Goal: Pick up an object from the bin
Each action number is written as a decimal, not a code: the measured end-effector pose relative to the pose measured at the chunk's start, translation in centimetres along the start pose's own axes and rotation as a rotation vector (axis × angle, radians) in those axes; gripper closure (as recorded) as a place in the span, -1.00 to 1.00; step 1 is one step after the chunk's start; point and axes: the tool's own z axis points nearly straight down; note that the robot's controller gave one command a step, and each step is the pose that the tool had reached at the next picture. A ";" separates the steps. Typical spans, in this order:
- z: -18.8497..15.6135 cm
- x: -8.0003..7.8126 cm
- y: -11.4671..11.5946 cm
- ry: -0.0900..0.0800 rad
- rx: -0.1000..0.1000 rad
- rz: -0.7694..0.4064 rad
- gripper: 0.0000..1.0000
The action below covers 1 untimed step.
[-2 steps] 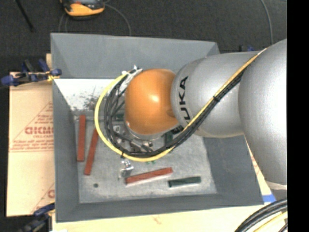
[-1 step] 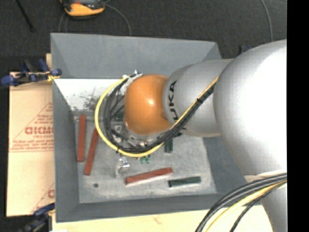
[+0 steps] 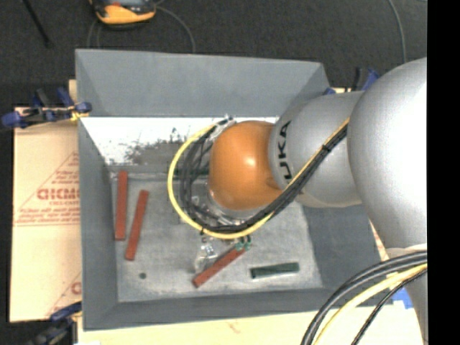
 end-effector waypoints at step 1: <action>0.8 3.1 -0.2 -0.003 -0.001 -0.251 -1.00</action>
Offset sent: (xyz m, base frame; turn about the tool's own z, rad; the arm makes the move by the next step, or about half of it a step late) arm -0.0374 -0.0629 -0.0213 -0.3841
